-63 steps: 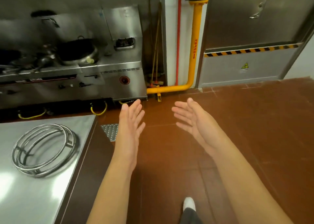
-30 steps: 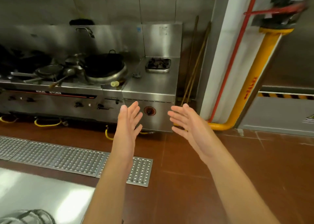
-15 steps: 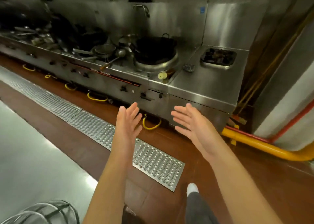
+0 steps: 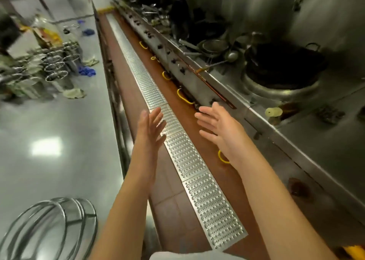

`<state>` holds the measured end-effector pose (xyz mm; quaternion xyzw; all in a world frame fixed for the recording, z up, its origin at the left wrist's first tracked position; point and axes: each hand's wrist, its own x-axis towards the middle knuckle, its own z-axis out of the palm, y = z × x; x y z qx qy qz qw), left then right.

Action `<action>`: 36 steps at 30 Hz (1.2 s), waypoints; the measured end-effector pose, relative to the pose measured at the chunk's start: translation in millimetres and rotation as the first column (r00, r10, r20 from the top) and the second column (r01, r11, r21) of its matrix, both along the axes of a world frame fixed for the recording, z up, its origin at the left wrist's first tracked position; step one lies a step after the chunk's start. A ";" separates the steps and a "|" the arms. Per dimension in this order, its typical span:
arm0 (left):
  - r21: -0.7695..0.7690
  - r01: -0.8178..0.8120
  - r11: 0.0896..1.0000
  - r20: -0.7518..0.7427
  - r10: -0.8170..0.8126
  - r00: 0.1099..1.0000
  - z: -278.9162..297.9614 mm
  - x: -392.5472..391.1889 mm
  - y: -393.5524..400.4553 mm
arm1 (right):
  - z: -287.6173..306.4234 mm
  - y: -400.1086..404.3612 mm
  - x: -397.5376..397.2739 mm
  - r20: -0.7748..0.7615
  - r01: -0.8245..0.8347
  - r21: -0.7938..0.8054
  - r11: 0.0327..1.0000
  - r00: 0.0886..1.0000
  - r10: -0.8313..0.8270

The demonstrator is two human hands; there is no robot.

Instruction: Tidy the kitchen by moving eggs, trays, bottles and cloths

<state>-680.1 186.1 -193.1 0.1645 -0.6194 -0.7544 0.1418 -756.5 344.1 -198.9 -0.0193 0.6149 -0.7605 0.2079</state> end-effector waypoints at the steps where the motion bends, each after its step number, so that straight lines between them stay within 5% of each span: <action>1: 0.003 -0.039 0.999 0.007 0.039 0.999 -1.1 -1.7 -7.4 | -2.6 -10.2 -9.5 0.012 -0.039 -0.004 0.999 0.999 0.040; 12: 0.057 -0.367 0.928 0.089 0.361 0.928 -43.5 -73.7 -124.7 | -30.2 -144.9 -118.7 0.083 -0.317 0.013 0.948 0.945 0.315; 25: 0.045 -0.275 0.960 0.012 0.274 0.962 -30.9 -256.4 -241.6 | -1.0 -254.8 -279.4 -0.011 -0.310 0.082 0.947 0.950 0.312; 36: 0.010 -0.374 0.927 0.000 0.374 0.927 -20.0 -379.3 -309.8 | -6.8 -347.8 -431.8 -0.010 -0.409 0.002 0.912 0.912 0.409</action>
